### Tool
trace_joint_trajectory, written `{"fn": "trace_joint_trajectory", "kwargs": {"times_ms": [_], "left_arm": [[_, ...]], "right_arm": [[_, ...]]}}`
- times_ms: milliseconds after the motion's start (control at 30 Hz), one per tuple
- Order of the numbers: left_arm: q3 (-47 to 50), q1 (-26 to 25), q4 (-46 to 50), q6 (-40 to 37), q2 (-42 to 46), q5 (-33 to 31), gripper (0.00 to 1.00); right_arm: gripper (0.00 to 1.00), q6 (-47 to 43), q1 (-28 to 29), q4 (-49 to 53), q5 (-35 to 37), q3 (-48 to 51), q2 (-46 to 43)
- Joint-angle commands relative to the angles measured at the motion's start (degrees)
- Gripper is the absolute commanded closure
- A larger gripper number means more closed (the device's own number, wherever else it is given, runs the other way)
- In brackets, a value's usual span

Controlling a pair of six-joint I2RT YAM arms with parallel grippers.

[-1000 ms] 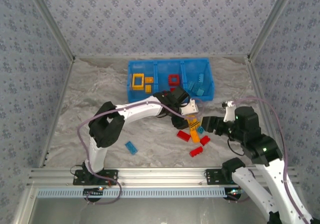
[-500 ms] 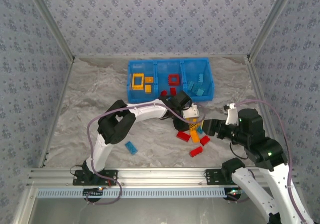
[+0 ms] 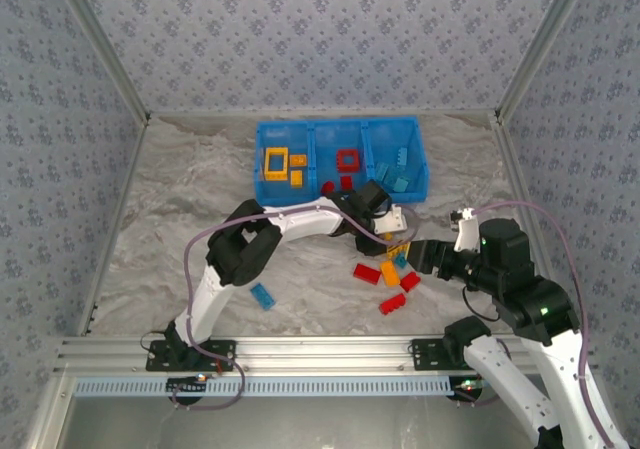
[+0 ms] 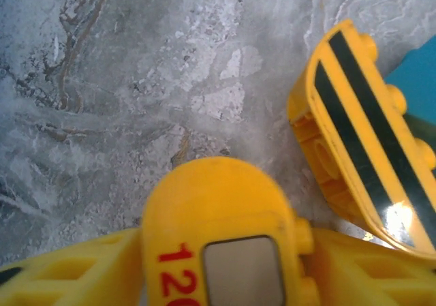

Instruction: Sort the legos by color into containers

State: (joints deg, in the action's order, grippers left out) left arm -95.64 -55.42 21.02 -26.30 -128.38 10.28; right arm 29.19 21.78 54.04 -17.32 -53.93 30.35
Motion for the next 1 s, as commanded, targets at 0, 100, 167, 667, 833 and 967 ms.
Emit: {"fn": "trace_joint_trajectory", "kwargs": {"times_ms": [0,100,167,667,833,967], "left_arm": [[-1.8,-0.7,0.7,0.0,-0.7,0.6,0.53],[0.4,-0.7,0.0,0.7,1.6,0.0,0.63],[3.4,-0.7,-1.7,1.9,4.6,-0.5,0.64],[28.4,7.3,-2.2,25.3,39.9,-9.6,0.63],[23.6,17.8,8.6,33.5,40.0,-10.8,0.63],[14.5,22.9,18.8,37.7,32.6,-15.1,0.64]], "right_arm": [[0.33,0.5,0.1,0.3,0.5,0.3,-0.5],[0.33,0.1,0.0,0.8,0.0,0.4,-0.4],[0.33,-0.4,0.0,1.1,0.2,-0.1,-0.4],[0.32,-7.3,-0.2,-4.9,-4.5,-5.2,4.6],[0.35,-7.3,3.8,-12.5,-3.6,-3.1,10.2],[0.35,-8.8,15.5,-21.7,6.1,-2.6,17.9]]}}
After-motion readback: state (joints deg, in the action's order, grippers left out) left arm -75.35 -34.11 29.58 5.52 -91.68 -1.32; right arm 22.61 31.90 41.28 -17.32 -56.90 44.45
